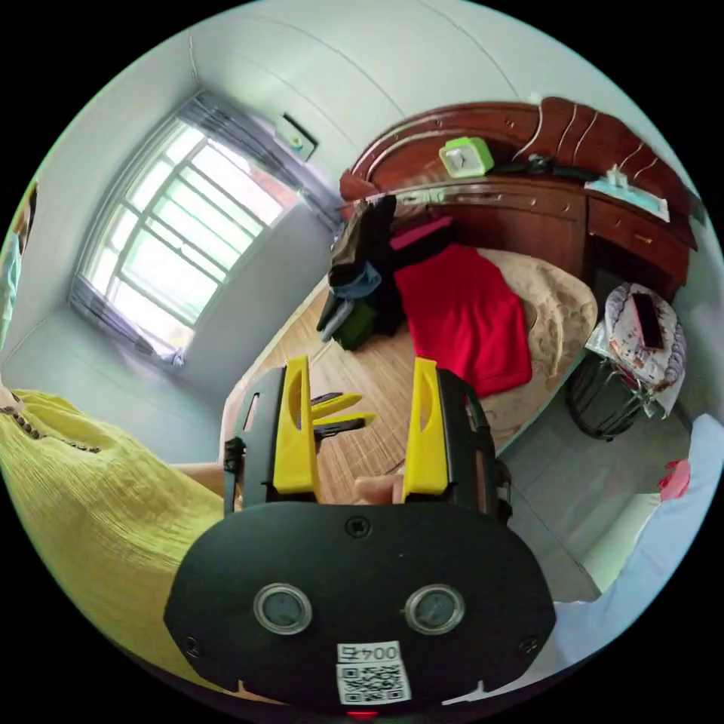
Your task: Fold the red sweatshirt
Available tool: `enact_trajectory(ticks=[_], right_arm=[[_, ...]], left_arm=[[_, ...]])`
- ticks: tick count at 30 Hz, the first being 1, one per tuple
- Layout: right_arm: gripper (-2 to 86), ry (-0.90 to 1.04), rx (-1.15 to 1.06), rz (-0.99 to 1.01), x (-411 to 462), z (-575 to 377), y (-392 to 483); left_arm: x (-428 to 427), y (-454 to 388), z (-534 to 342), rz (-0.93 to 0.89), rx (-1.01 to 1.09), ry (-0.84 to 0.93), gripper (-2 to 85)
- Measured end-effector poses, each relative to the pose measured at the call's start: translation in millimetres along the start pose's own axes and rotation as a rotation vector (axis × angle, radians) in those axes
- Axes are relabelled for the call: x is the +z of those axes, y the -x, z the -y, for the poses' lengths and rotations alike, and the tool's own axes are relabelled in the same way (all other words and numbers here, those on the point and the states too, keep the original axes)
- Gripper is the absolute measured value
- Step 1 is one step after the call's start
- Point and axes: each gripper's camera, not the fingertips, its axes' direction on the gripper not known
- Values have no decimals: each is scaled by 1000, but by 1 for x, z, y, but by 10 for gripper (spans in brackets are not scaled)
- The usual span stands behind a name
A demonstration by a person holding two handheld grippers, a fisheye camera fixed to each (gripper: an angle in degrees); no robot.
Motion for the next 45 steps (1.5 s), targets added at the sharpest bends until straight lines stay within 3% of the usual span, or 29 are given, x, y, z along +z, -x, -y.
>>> enact_trajectory(ticks=[8, 11, 13, 17, 25, 30, 34, 38, 45], right_arm=[[186, 181, -24, -24, -36, 97, -40], [181, 229, 7, -28, -59, 121, -57], [163, 258, 24, -16, -76, 140, -64], [121, 273, -6, -27, -96, 167, -53], [98, 281, -125, 49, -129, 190, 21], [114, 343, -186, 101, -126, 179, 76], [134, 465, -255, 150, -107, 156, 131], [138, 542, -334, 139, -98, 131, 176], [142, 659, -385, 129, -106, 90, 230]], left_arm=[[156, -56, 138, 113, 66, 250, 133], [206, -61, 194, 126, 89, 396, 89], [228, -54, 226, 39, 74, 544, 39], [164, -17, 242, -43, -115, 366, 20], [-122, 42, 93, -123, -569, -128, 10], [-226, 41, -30, 183, -657, -47, 15], [-222, 68, -163, 333, -855, 132, 33], [-207, 39, -234, 275, -875, 135, 62], [-90, -53, -313, 100, -860, 327, 121]])
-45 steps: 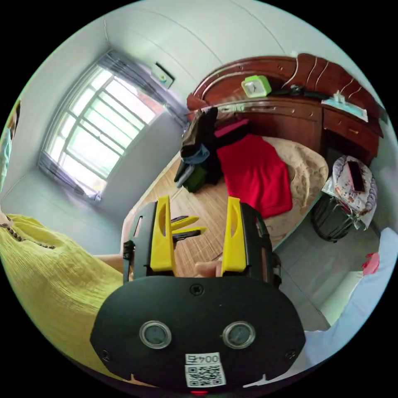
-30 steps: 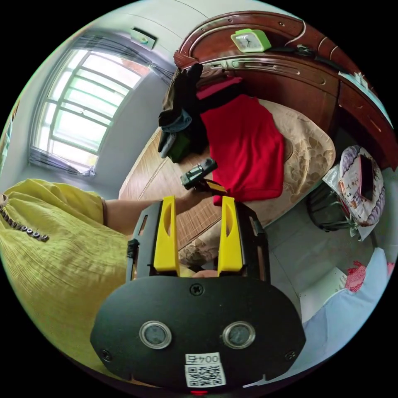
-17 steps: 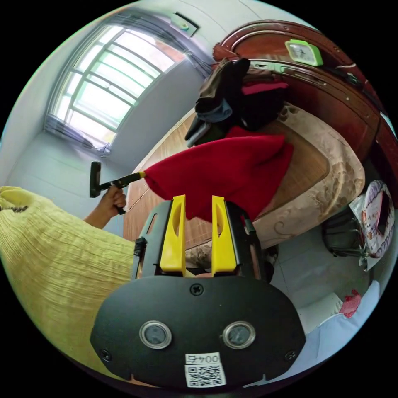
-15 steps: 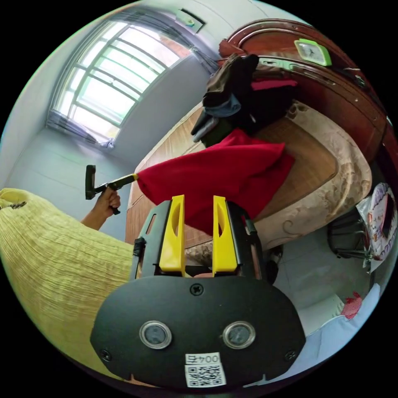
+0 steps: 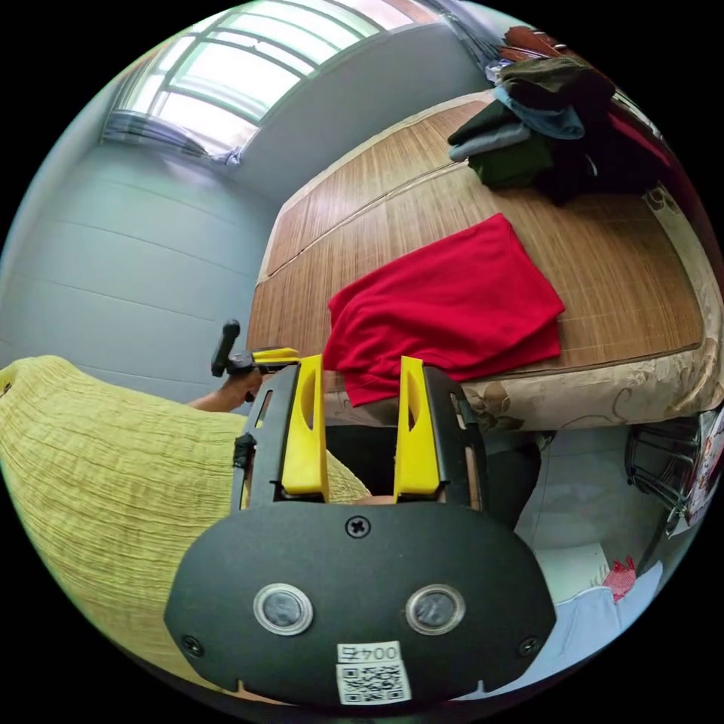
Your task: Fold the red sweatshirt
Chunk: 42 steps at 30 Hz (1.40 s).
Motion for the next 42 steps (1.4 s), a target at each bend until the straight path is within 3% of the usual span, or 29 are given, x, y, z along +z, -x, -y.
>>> enact_trajectory(ticks=[6, 10, 12, 15, 17, 20, 25, 28, 34, 42], right_arm=[[142, 54, -15, -77, -10, -18, 27], [141, 70, -15, -121, -26, -30, 29], [139, 56, -3, -116, -33, -32, 24], [138, 40, 21, -105, -40, -31, 10], [140, 32, 31, -86, -44, -26, 0], [157, -6, 6, -61, -55, -16, -13], [197, -107, -118, -69, -77, 1, -35], [227, -154, -192, -103, -83, 6, -47], [309, -148, -363, -185, -67, 11, -55], [288, -205, -437, -161, -46, 36, -56]], left_arm=[[81, 26, -5, -3, -160, 108, 157], [118, 67, 18, -169, -319, 129, 172], [132, 81, 29, -302, -401, 123, 160], [147, 89, 44, -396, -434, 197, 64], [120, 82, 48, -319, -353, 122, 47], [47, 75, 37, -361, -291, -115, 38], [-102, 61, -12, -782, -275, -686, 31], [-170, 25, -20, -862, -165, -856, 30], [-270, -57, -40, -920, 76, -1057, 29], [-321, -96, -90, -963, 169, -1195, 30]])
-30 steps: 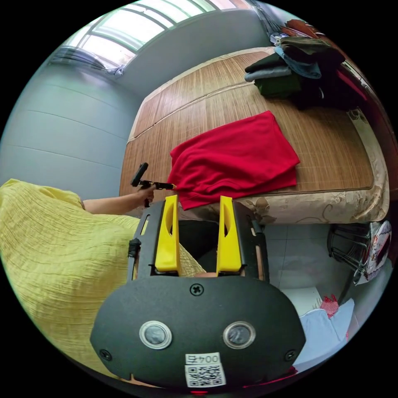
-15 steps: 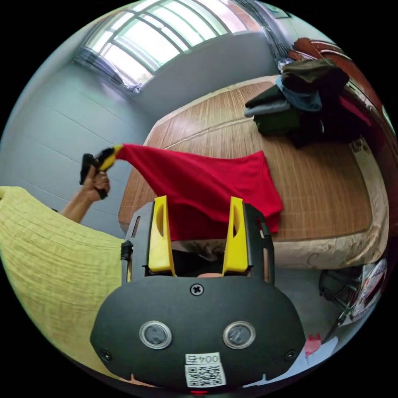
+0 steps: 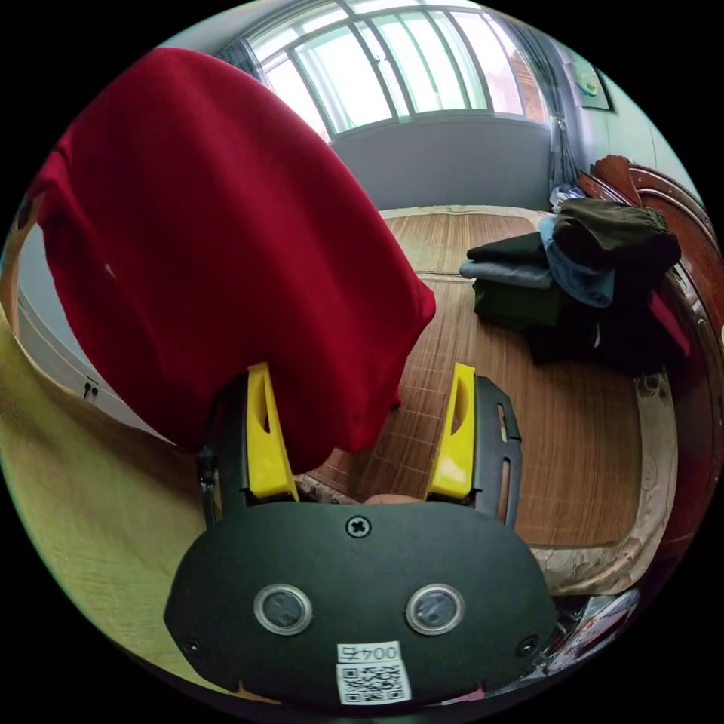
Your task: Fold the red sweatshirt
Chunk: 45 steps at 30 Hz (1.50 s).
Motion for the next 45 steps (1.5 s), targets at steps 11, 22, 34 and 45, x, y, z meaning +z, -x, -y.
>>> enact_trajectory(ticks=[11, 22, 34, 45], right_arm=[[6, -137, 3, 149, -51, 22, -25], [-3, -297, 79, 177, -146, 16, -41], [-5, -492, -118, 310, -233, -22, 122], [-4, -569, -375, 345, -259, 54, 226]], left_arm=[[-81, -33, -16, 283, 105, -82, 31], [-182, 7, -93, 397, -41, -194, 32], [-334, -58, -93, 265, 155, -164, 32], [-423, -102, -20, 293, 293, -201, 38]])
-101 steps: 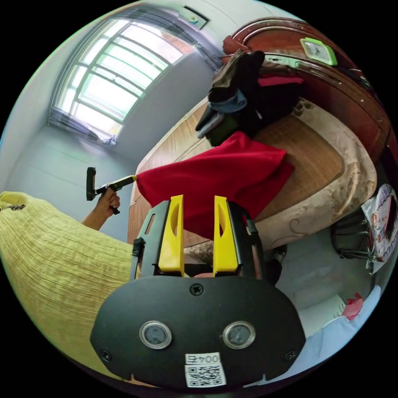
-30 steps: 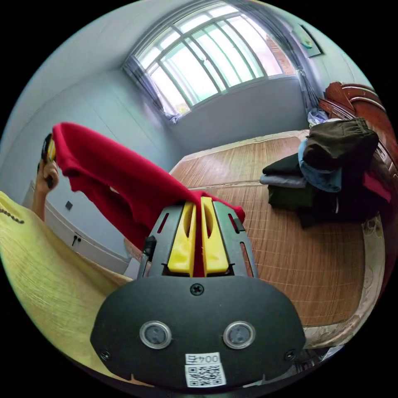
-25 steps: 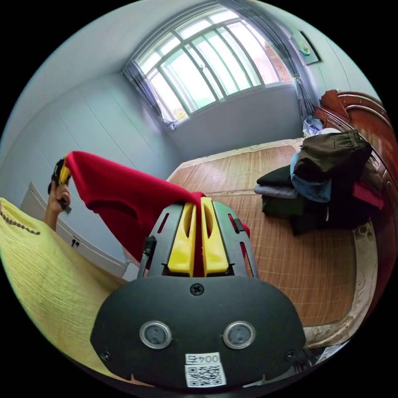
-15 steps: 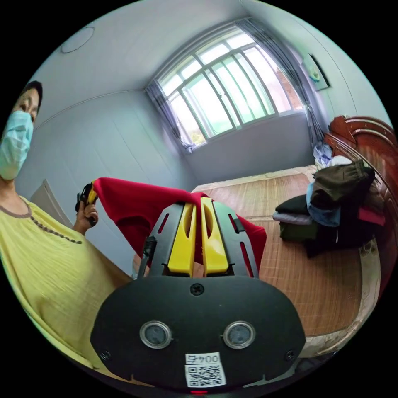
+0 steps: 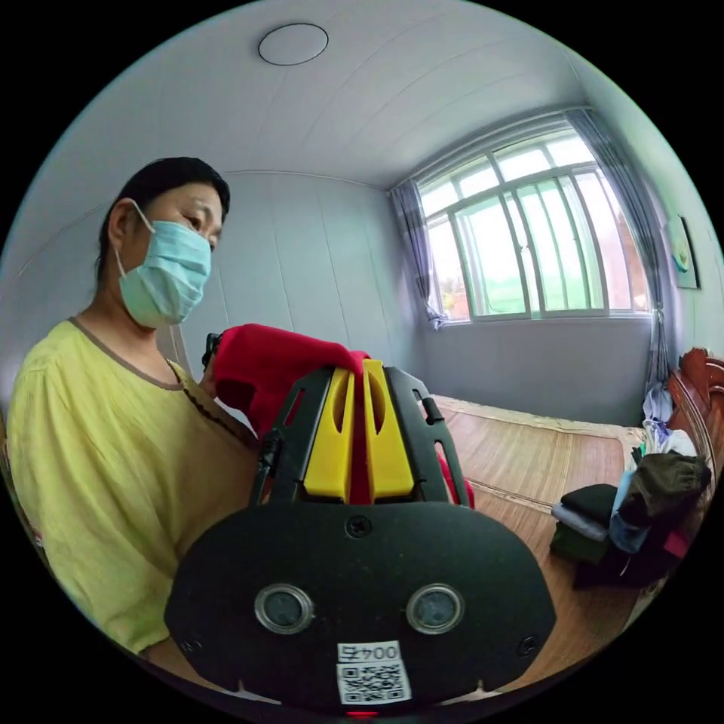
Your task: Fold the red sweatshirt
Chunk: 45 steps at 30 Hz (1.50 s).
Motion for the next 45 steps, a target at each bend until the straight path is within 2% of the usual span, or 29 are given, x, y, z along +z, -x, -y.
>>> enact_trajectory(ticks=[2, 5, 8, 10, 13, 15, 17, 20, 26, 30, 36, 45], right_arm=[[-2, 59, 26, -30, 44, 5, -21], [8, 230, 75, -81, 140, 10, -76], [35, 420, 215, -42, 253, 6, -163], [105, 596, 341, -138, 333, -9, -227], [160, 558, 466, -183, 365, -26, -259], [169, 477, 492, -177, 364, -36, -256], [177, 479, 483, -185, 367, -53, -245], [184, 560, 469, -192, 368, -94, -222], [169, 656, 682, -136, 338, -201, -185], [164, 751, 783, -193, 322, -249, -165], [162, 856, 809, -256, 331, -264, -173], [146, 1015, 803, -294, 389, -275, -225]], left_arm=[[6, 42, 0, 23, -117, 1, 39], [29, 128, -2, 155, -239, 21, 44], [69, 250, -6, 246, -365, 115, 59], [100, 351, -32, 241, -604, 173, 125], [125, 404, -68, 263, -738, 180, 144], [134, 407, -84, 280, -749, 162, 143], [144, 406, -98, 293, -734, 194, 141], [157, 399, -123, 322, -710, 301, 139], [166, 377, -187, 433, -725, 565, 138], [178, 358, -233, 460, -779, 721, 138], [208, 347, -267, 466, -828, 846, 139], [287, 338, -282, 445, -753, 1110, 141]])
